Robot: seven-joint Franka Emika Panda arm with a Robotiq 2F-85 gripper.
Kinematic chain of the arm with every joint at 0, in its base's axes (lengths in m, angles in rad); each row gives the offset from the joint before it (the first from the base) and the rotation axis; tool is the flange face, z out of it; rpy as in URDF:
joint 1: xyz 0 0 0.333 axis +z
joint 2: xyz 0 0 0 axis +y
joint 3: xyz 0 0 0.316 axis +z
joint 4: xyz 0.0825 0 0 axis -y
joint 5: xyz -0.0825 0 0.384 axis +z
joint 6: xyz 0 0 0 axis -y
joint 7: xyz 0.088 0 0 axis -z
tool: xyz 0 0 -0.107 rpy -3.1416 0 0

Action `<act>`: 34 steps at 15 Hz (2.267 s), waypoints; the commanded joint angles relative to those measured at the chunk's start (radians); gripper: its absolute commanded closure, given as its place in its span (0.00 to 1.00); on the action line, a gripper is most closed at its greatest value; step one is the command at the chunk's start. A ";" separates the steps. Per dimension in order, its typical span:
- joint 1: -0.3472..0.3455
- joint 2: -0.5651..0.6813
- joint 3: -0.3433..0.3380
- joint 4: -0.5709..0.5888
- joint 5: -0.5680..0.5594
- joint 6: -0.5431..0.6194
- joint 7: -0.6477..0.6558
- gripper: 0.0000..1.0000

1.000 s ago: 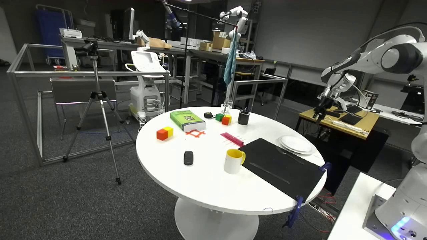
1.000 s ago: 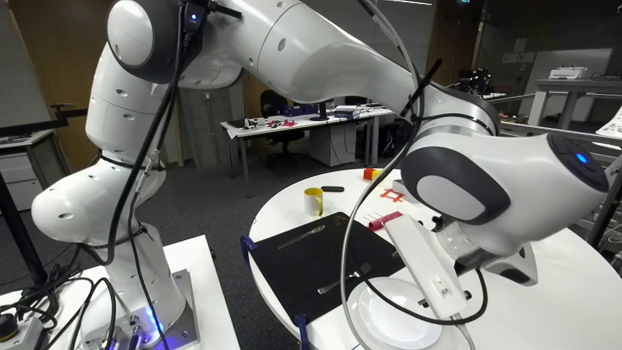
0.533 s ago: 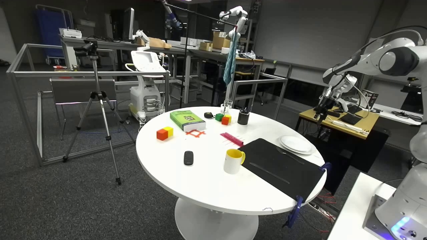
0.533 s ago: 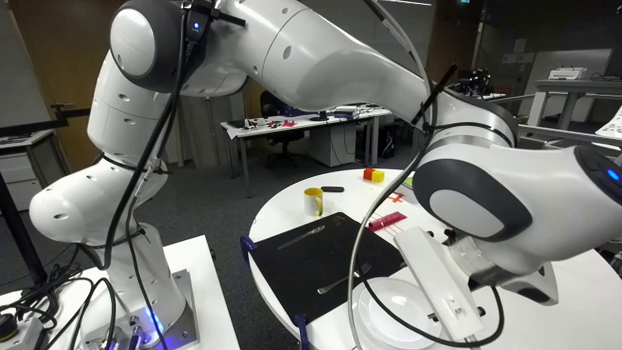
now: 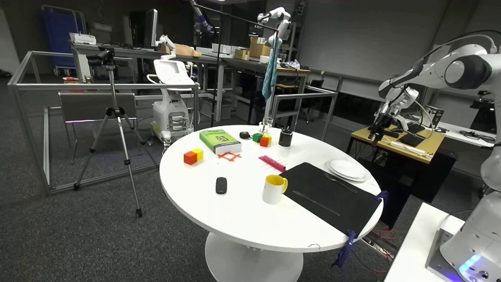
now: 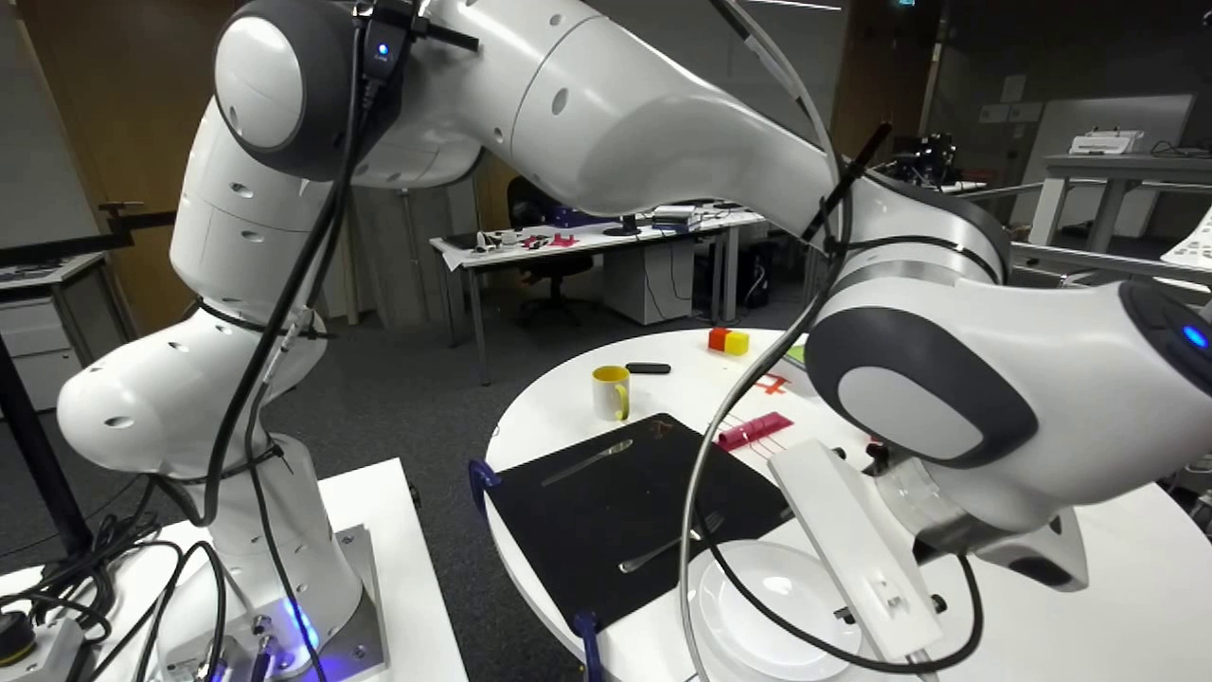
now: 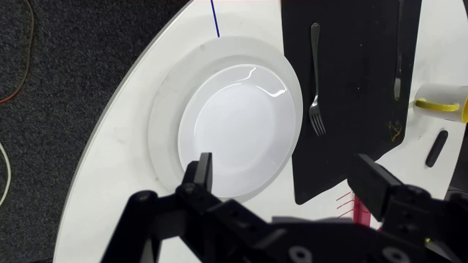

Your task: Place the smaller white plate on the black mat between the fork and knife

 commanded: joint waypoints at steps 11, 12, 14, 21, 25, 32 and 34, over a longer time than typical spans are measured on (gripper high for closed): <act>-0.023 0.080 0.064 0.051 -0.009 -0.007 0.013 0.00; -0.026 0.086 0.065 0.058 -0.008 -0.008 0.012 0.00; -0.038 0.109 0.066 0.088 -0.003 -0.011 0.010 0.00; -0.103 0.171 0.104 0.184 0.024 -0.047 0.020 0.00; -0.132 0.201 0.136 0.220 0.018 -0.065 0.013 0.00; -0.138 0.221 0.150 0.223 -0.006 -0.045 0.022 0.00; -0.141 0.226 0.151 0.235 -0.006 -0.056 0.027 0.00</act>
